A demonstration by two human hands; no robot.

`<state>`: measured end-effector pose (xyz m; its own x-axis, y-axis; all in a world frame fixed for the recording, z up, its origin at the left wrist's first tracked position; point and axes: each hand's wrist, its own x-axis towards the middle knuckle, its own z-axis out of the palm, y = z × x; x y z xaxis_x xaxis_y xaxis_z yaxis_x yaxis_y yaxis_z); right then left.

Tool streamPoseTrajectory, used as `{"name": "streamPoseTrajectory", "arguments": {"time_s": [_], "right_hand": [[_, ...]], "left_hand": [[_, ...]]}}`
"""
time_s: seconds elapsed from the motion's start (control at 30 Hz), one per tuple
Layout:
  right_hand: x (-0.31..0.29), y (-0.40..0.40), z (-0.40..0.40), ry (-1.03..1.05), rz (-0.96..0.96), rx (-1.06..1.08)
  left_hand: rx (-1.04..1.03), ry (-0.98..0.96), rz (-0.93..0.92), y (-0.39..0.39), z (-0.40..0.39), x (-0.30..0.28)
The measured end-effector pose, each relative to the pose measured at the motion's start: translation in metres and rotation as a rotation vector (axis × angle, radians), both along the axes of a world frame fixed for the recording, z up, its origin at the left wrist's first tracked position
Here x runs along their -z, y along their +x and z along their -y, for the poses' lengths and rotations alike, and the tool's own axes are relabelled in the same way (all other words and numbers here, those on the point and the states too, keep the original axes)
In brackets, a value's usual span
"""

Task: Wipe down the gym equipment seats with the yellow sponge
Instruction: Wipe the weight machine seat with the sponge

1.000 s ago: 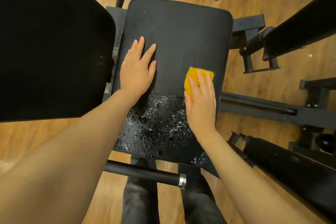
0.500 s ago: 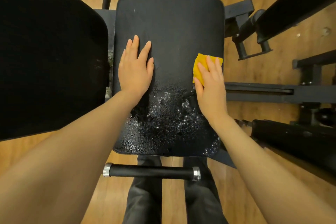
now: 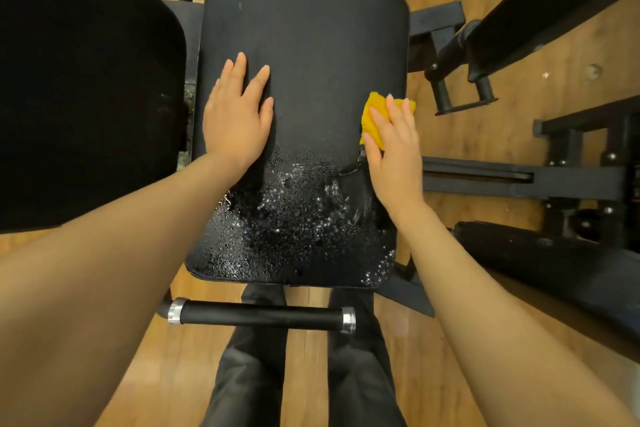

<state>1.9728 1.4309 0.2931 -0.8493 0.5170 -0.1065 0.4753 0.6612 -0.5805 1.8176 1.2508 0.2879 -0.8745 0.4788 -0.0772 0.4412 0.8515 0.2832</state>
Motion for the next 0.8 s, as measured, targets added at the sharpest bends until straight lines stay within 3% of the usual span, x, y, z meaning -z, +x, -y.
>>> {"name": "streamPoseTrajectory", "arguments": {"time_s": [0.3,0.6,0.8], "right_hand": [[-0.003,0.113,0.067,-0.073,0.050,0.075],[0.001,0.020,0.045,-0.030,-0.003,0.044],[-0.002,0.063,0.083,-0.018,0.002,-0.075]], "left_hand": [[0.007,-0.017,0.039,-0.002,0.000,-0.005],[0.026,-0.009,0.011,-0.001,0.002,-0.003],[0.055,-0.018,-0.010,-0.002,0.005,0.000]]}}
